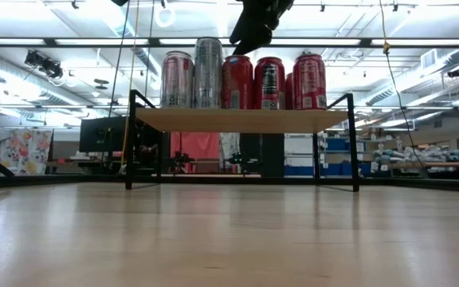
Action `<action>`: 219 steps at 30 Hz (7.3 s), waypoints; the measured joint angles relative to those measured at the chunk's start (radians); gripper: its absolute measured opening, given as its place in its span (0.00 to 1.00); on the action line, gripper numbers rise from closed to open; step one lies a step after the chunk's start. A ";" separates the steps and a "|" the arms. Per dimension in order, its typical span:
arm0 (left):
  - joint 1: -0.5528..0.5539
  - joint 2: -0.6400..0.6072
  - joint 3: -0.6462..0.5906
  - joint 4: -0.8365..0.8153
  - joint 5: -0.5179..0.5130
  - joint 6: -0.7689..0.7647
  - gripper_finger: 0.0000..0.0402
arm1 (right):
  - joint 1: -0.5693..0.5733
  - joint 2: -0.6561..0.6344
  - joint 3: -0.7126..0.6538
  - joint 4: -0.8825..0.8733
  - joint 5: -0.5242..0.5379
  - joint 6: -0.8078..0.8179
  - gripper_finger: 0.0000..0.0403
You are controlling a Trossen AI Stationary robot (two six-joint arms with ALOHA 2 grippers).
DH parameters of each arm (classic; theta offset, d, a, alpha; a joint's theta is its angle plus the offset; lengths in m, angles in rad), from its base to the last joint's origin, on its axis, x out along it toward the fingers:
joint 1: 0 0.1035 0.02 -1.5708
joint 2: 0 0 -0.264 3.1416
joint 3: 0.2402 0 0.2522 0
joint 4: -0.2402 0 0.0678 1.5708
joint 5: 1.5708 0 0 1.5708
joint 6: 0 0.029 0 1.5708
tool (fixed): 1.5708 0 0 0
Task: Place canned beverage on shelf
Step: Adjust the soda cans on the shelf
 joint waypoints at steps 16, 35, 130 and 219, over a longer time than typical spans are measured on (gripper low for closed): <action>0.000 0.000 0.000 0.000 0.001 0.000 0.48 | -0.031 0.008 0.047 -0.011 0.018 -0.023 0.92; 0.000 0.000 -0.001 0.001 0.001 0.000 0.48 | -0.111 0.008 0.038 0.026 -0.031 -0.022 0.92; -0.012 0.000 -0.001 -0.076 0.000 -0.032 0.48 | 0.058 -0.406 -0.121 -0.357 0.090 0.138 0.86; 0.086 0.254 -0.109 0.026 -0.332 0.098 0.48 | 0.198 -0.544 -0.636 0.153 0.305 0.353 0.77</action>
